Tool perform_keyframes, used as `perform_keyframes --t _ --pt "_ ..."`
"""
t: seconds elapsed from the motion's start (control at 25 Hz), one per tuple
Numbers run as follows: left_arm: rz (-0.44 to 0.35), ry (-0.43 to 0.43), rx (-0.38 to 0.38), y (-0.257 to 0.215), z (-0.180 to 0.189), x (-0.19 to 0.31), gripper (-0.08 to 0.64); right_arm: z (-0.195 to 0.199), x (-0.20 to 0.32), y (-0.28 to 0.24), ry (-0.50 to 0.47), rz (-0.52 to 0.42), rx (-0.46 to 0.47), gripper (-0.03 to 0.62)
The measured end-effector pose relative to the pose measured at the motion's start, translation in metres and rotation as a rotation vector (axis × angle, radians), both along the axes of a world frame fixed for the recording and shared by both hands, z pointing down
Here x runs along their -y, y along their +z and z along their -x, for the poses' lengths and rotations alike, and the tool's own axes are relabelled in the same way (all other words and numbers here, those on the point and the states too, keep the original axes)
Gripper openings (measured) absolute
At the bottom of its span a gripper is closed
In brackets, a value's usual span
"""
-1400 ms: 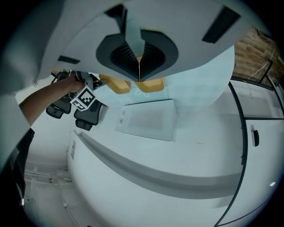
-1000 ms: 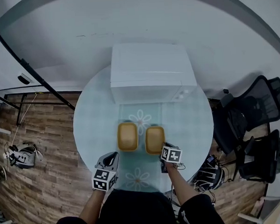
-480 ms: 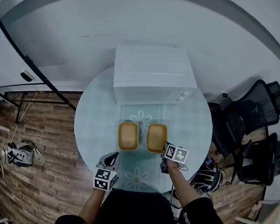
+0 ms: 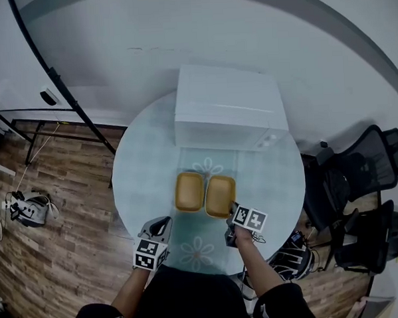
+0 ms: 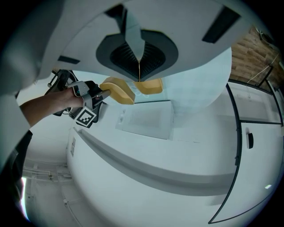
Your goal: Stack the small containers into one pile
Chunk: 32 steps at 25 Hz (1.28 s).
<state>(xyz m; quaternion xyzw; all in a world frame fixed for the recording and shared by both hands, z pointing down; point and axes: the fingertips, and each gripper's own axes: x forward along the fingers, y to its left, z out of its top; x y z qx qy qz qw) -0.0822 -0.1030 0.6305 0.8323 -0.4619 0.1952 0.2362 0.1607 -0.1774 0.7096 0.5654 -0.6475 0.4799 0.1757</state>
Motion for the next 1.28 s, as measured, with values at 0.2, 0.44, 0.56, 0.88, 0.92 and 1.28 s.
perform_keyframes --t 0.2,0.44,0.56,0.88,0.92,1.28 --pt "-0.006 -0.032 -0.004 -0.001 0.014 -0.005 0.015 0.033 0.004 -0.003 -0.033 0.001 0.027 0.037" --pt "0.003 -0.071 -0.005 0.003 0.032 -0.012 0.015 0.073 0.012 -0.001 -0.077 -0.006 0.027 0.037" --pt "0.006 -0.085 -0.007 0.005 0.039 -0.015 0.015 0.086 0.015 0.001 -0.093 -0.007 0.013 0.037" --pt "0.021 -0.116 0.000 0.011 0.062 -0.022 0.015 0.101 0.019 0.009 -0.110 0.011 0.000 0.037" --pt "0.025 -0.118 0.000 0.012 0.064 -0.023 0.015 0.103 0.019 0.011 -0.110 0.013 -0.001 0.037" --pt "0.029 -0.127 -0.003 0.014 0.080 -0.023 0.015 0.117 0.027 0.010 -0.111 0.006 -0.023 0.037"
